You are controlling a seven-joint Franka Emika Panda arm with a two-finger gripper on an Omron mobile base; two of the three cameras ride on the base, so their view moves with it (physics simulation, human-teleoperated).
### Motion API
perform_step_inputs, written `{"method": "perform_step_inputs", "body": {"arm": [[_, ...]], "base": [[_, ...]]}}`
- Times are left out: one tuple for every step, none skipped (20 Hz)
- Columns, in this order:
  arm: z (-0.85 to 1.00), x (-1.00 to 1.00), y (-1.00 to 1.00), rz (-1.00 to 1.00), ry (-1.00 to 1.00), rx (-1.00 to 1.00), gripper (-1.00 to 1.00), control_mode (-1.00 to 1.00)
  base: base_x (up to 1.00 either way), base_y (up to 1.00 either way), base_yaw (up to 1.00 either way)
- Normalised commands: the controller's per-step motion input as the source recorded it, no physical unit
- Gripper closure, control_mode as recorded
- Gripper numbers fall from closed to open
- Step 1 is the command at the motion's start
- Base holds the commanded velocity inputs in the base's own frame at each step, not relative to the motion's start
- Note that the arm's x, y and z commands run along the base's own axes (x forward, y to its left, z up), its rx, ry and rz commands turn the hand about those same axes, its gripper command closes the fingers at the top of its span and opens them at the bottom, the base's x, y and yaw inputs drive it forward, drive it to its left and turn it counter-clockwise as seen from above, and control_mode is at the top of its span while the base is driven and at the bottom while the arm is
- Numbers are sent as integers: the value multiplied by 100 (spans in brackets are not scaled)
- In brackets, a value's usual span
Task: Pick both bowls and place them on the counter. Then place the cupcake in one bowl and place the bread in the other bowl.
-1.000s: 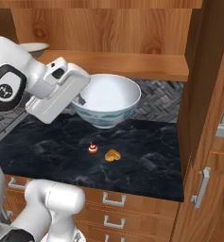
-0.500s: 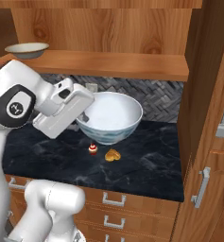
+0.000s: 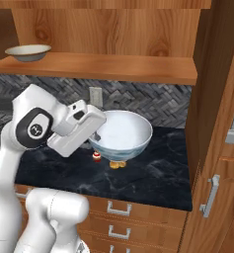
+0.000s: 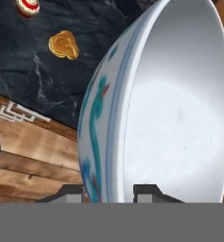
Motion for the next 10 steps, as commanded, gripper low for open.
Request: {"method": "perform_step_inputs", "body": {"arm": [[-41, 38, -17, 0, 3, 0, 100, -100], [-39, 36, -11, -1, 3, 0, 100, -100], [-37, 39, -12, -1, 3, 0, 100, -100], [-35, 43, -11, 0, 4, 0, 100, -100], [-36, 44, -20, 0, 3, 0, 100, -100], [-40, 54, -31, 0, 3, 0, 100, -100], [-37, 58, -25, -1, 3, 0, 100, -100], [-39, 59, -22, -1, 3, 0, 100, -100], [-38, 60, -24, -1, 3, 0, 100, -100], [-39, 59, -29, -1, 2, 0, 100, -100]], "base": [[0, 0, 0], [0, 0, 0], [0, 0, 0], [0, 0, 0], [0, 0, 0], [0, 0, 0], [0, 0, 0], [0, 0, 0], [0, 0, 0], [0, 0, 0]]}}
